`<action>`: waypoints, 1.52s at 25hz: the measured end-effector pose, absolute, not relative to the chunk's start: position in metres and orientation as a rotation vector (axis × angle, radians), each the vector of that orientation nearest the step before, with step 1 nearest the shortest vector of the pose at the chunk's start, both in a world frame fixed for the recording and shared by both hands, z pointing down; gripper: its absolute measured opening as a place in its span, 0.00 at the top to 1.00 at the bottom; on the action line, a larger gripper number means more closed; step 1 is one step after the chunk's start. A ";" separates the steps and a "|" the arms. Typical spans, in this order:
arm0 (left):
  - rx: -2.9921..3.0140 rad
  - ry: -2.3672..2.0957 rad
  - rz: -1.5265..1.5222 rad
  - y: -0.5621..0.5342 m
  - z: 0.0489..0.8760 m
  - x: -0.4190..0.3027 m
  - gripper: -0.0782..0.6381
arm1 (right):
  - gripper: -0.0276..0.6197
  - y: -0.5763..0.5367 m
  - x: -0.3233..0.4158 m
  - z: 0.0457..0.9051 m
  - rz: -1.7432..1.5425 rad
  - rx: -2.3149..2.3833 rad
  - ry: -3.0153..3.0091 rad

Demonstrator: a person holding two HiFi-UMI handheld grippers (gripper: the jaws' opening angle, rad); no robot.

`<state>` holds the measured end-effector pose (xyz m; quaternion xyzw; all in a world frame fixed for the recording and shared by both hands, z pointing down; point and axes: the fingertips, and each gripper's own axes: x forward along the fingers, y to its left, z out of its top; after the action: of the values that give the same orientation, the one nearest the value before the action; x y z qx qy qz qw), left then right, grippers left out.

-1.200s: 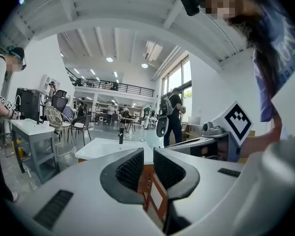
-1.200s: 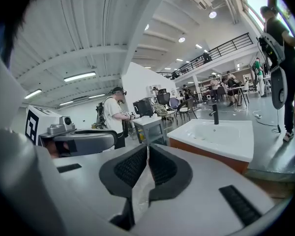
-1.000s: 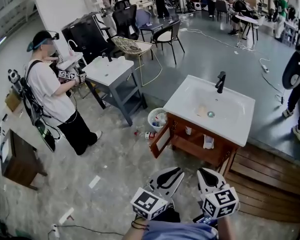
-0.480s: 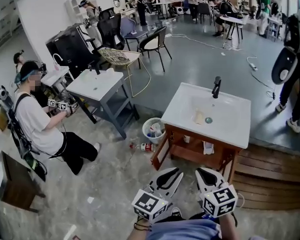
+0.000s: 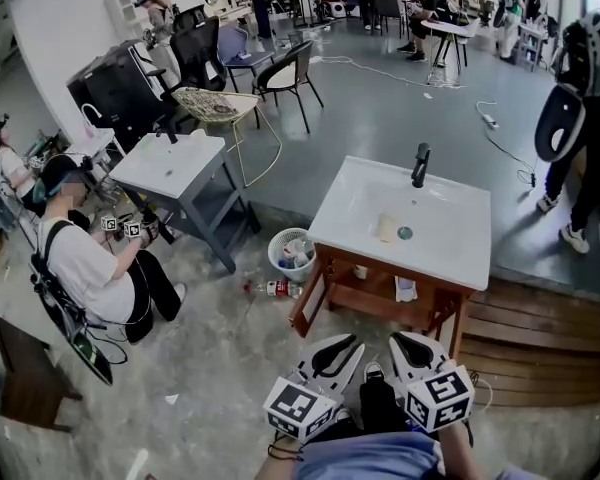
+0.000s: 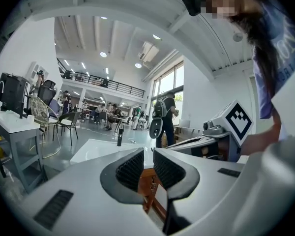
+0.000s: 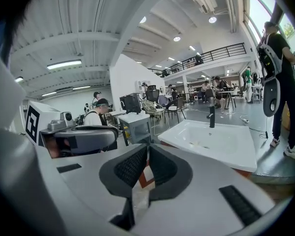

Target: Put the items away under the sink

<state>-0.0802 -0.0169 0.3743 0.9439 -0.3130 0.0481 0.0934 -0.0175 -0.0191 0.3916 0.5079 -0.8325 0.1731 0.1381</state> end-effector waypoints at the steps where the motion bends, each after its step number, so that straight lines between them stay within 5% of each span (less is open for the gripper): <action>1: 2.802 -0.919 0.154 -0.019 0.375 -0.079 0.81 | 0.91 -0.022 -0.017 0.393 0.511 1.470 -2.404; 38: 2.718 -0.823 0.307 -0.263 0.444 0.007 0.81 | 0.91 -0.335 0.100 0.511 0.813 1.551 -2.259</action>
<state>0.0071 -0.2628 0.4445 0.9419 -0.2852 0.1063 0.1423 0.0997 -0.3354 0.5106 0.5372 -0.7824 0.2817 0.1411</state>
